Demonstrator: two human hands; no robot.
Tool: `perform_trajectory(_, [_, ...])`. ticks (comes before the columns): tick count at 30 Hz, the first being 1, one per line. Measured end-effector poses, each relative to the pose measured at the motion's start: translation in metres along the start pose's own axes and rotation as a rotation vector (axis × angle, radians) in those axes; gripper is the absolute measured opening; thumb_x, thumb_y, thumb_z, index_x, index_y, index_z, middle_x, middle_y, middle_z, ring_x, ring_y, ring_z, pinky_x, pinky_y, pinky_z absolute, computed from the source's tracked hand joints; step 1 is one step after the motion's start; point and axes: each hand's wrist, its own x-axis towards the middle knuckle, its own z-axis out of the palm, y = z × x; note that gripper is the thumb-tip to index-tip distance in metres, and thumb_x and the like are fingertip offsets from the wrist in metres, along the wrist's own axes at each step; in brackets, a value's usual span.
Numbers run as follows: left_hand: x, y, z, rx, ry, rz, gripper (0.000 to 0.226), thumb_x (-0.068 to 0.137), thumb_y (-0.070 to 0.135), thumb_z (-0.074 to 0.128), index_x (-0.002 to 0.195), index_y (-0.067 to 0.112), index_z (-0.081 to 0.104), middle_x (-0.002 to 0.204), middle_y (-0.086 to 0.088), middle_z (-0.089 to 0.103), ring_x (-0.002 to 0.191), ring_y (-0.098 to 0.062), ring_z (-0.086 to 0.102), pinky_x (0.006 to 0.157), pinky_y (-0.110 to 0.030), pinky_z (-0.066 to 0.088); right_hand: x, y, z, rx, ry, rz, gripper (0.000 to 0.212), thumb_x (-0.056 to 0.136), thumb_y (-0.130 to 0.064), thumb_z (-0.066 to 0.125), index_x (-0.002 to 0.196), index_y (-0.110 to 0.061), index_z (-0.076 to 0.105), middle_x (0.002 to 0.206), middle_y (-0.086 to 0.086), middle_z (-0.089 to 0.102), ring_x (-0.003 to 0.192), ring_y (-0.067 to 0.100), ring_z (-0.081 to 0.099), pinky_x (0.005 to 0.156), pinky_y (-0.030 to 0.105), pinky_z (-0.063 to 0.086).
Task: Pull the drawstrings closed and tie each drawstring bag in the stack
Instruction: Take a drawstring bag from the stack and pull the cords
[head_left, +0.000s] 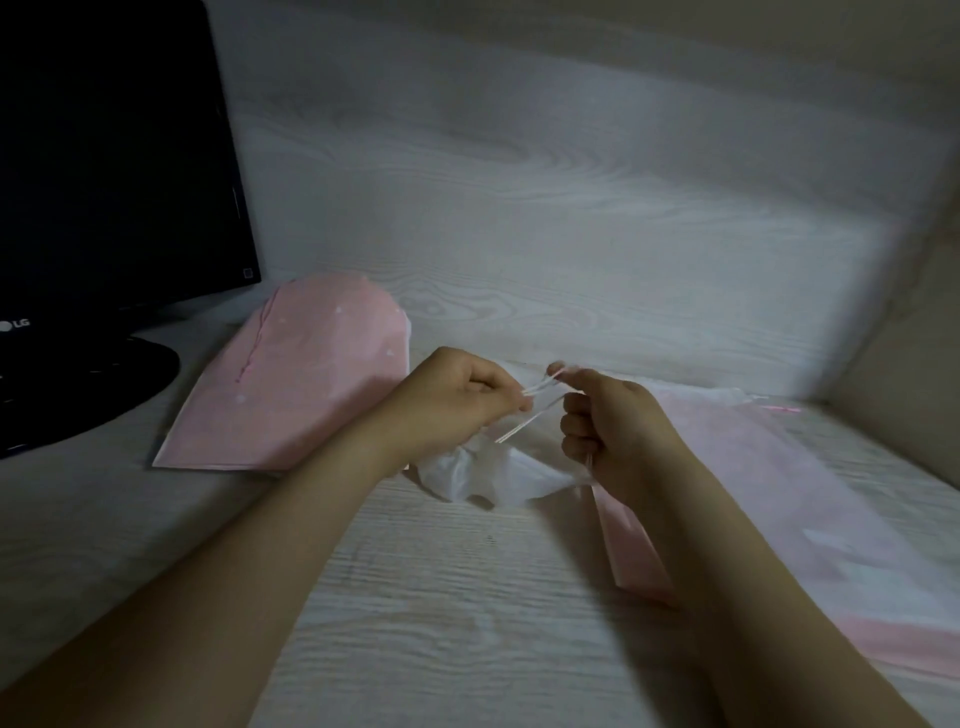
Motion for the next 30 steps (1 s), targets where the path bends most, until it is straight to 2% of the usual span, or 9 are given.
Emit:
perform_trajectory(2, [0.001, -0.003, 0.001, 0.011, 0.012, -0.032, 0.017, 0.102, 0.022, 0.067, 0.097, 0.017, 0.083, 0.059, 0.008, 0.058, 0.050, -0.005, 0.045, 0.054, -0.024, 0.038, 0.000, 0.004, -0.002, -0.156, 0.071, -0.049, 0.003, 0.094, -0.006, 0.060, 0.094, -0.007, 0.063, 0.061, 0.006, 0.039, 0.044, 0.013, 0.025, 0.043, 0.023, 0.019])
perform_trajectory(5, [0.002, -0.007, 0.001, -0.018, 0.059, -0.083, 0.022, 0.101, 0.017, 0.063, 0.087, 0.018, 0.080, 0.067, 0.000, 0.064, 0.051, -0.010, 0.045, 0.051, -0.026, 0.039, -0.004, 0.003, -0.002, -0.321, 0.174, -0.145, 0.008, 0.089, -0.007, 0.061, 0.088, -0.010, 0.054, 0.067, 0.010, 0.036, 0.048, 0.016, 0.024, 0.046, 0.025, 0.019])
perform_trajectory(10, [0.003, -0.005, 0.001, -0.025, 0.069, -0.100, 0.017, 0.097, 0.015, 0.067, 0.086, 0.013, 0.081, 0.064, 0.002, 0.065, 0.045, -0.008, 0.043, 0.051, -0.025, 0.040, -0.008, -0.010, 0.000, 0.019, 0.141, -0.112, 0.008, 0.085, -0.006, 0.059, 0.089, -0.011, 0.053, 0.057, 0.002, 0.035, 0.047, 0.016, 0.022, 0.047, 0.026, 0.018])
perform_trajectory(13, [0.003, -0.001, 0.003, 0.000, -0.002, -0.116, 0.025, 0.096, 0.016, 0.065, 0.076, 0.013, 0.080, 0.066, 0.001, 0.066, 0.044, -0.006, 0.042, 0.055, -0.027, 0.038, -0.011, -0.014, 0.003, 0.159, 0.119, -0.209, 0.008, 0.089, -0.005, 0.062, 0.093, -0.004, 0.068, 0.070, 0.009, 0.054, 0.052, 0.017, 0.041, 0.048, 0.028, 0.033])
perform_trajectory(15, [0.003, 0.001, 0.004, -0.025, -0.056, -0.149, 0.025, 0.096, 0.020, 0.062, 0.086, 0.009, 0.082, 0.069, -0.002, 0.067, 0.047, -0.008, 0.040, 0.056, -0.029, 0.035, -0.012, -0.014, 0.004, 0.161, 0.112, -0.279, 0.014, 0.091, -0.006, 0.062, 0.100, -0.003, 0.073, 0.078, 0.010, 0.067, 0.063, 0.020, 0.056, 0.059, 0.029, 0.042])
perform_trajectory(19, [0.001, 0.002, 0.002, 0.050, -0.095, -0.102, 0.031, 0.091, 0.031, 0.071, 0.092, 0.000, 0.079, 0.070, 0.002, 0.066, 0.052, -0.007, 0.044, 0.060, -0.026, 0.037, -0.012, -0.012, 0.004, 0.000, 0.136, -0.468, 0.023, 0.094, -0.009, 0.057, 0.108, -0.010, 0.075, 0.099, 0.007, 0.079, 0.092, 0.017, 0.068, 0.085, 0.033, 0.048])
perform_trajectory(22, [-0.002, 0.001, 0.001, 0.109, -0.118, -0.054, 0.024, 0.094, 0.032, 0.076, 0.081, 0.012, 0.079, 0.068, 0.006, 0.065, 0.060, -0.002, 0.057, 0.065, -0.019, 0.045, -0.014, -0.010, 0.006, -0.151, 0.170, -0.642, 0.025, 0.093, -0.006, 0.057, 0.108, -0.013, 0.075, 0.100, 0.001, 0.079, 0.097, 0.009, 0.070, 0.087, 0.030, 0.053])
perform_trajectory(26, [-0.001, -0.002, 0.000, 0.066, -0.132, -0.042, 0.016, 0.098, 0.030, 0.073, 0.096, 0.018, 0.084, 0.093, 0.001, 0.081, 0.091, -0.015, 0.077, 0.083, -0.030, 0.060, -0.013, -0.003, 0.008, -0.369, 0.176, -0.829, 0.032, 0.098, -0.002, 0.051, 0.122, -0.017, 0.067, 0.115, -0.005, 0.072, 0.105, 0.012, 0.068, 0.084, 0.045, 0.058])
perform_trajectory(30, [-0.005, 0.001, 0.000, 0.103, -0.164, -0.035, 0.018, 0.102, 0.031, 0.068, 0.101, 0.021, 0.083, 0.091, 0.006, 0.079, 0.081, -0.001, 0.071, 0.067, -0.017, 0.051, -0.010, 0.004, 0.008, -0.574, 0.156, -1.036, 0.043, 0.102, -0.001, 0.043, 0.142, -0.015, 0.050, 0.140, -0.005, 0.056, 0.120, 0.012, 0.062, 0.087, 0.038, 0.057])
